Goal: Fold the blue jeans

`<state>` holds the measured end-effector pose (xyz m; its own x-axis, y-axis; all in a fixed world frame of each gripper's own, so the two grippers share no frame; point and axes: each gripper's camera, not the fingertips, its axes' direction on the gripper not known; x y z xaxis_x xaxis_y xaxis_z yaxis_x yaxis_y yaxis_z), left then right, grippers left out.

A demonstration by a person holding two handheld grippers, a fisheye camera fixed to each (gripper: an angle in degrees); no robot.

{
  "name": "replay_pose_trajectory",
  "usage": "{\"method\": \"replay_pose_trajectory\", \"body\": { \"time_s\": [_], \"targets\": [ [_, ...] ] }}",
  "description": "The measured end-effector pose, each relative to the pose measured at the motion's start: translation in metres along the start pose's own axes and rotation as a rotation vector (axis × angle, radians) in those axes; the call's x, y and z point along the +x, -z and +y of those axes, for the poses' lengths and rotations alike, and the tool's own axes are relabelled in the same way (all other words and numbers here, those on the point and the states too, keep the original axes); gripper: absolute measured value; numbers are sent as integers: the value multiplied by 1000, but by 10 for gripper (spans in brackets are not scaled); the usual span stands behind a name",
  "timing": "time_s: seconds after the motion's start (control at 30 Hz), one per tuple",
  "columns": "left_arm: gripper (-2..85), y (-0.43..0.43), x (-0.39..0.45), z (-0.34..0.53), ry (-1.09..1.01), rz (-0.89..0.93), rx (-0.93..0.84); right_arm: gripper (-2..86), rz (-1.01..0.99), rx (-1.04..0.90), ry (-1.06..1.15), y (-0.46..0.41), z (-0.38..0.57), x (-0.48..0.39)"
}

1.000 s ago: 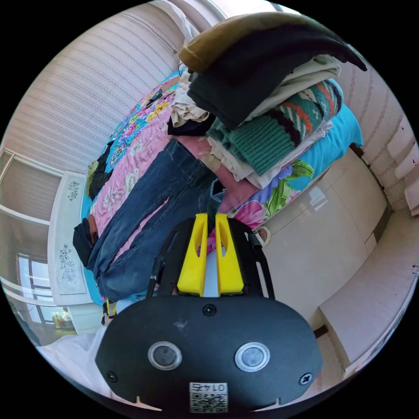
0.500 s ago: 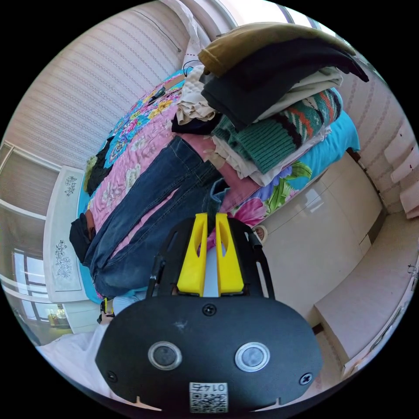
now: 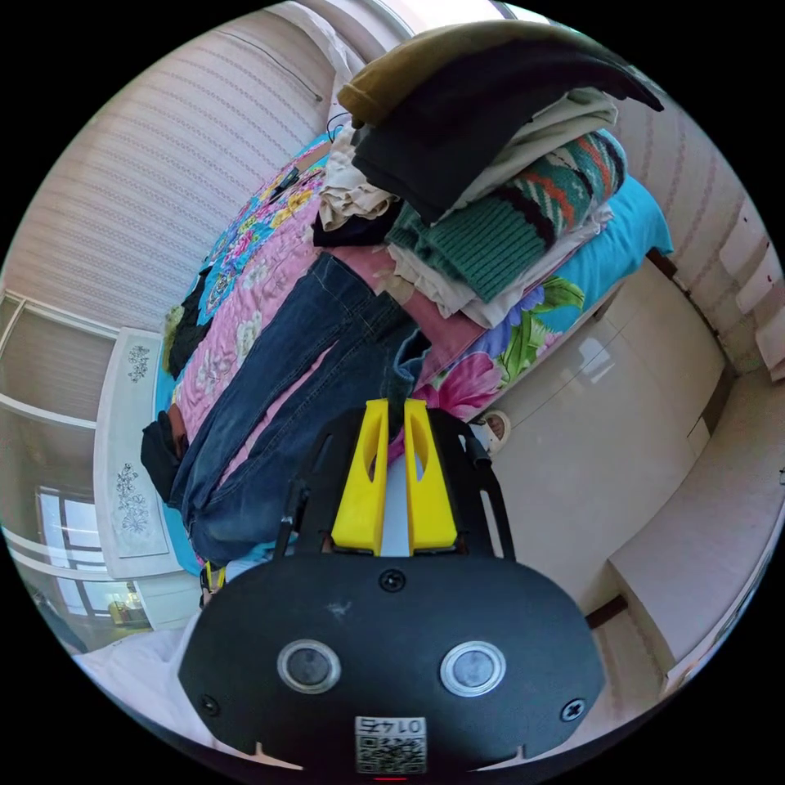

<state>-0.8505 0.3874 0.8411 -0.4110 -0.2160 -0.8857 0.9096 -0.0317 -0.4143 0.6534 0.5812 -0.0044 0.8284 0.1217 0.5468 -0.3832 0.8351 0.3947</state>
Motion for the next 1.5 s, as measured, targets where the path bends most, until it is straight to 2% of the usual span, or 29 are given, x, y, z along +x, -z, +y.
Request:
{"method": "replay_pose_trajectory", "body": {
  "time_s": [0.13,0.23,0.3,0.47,0.7,0.77,0.93,1.07,1.1,1.23,1.5],
  "targets": [
    [139,3,3,-1,21,-32,-7,23,1,-6,-3,-8,4,-8],
    [96,3,8,-1,30,30,-24,23,10,-9,8,-12,8,-17],
    [49,12,20,2,-11,-18,-19,22,14,-5,25,-14,10,-25],
    [3,38,48,10,-119,-11,-61,19,6,26,66,-16,8,-44],
    [37,70,106,15,-294,-36,-151,18,75,50,243,-17,-17,-103],
    [51,69,107,17,-274,-82,-159,18,89,43,282,-23,-21,-115],
    [74,61,99,29,-203,-28,-136,18,132,7,300,-44,-22,-124],
    [45,47,97,38,-168,-48,-151,18,113,-1,265,-56,-22,-117],
    [15,45,100,41,-177,-61,-154,18,106,0,258,-58,-22,-116],
    [-5,51,125,49,-251,-73,-142,18,111,30,286,-60,-26,-124],
    [-6,51,230,43,-464,104,-121,19,294,21,463,-93,-114,-192]
  ]
}}
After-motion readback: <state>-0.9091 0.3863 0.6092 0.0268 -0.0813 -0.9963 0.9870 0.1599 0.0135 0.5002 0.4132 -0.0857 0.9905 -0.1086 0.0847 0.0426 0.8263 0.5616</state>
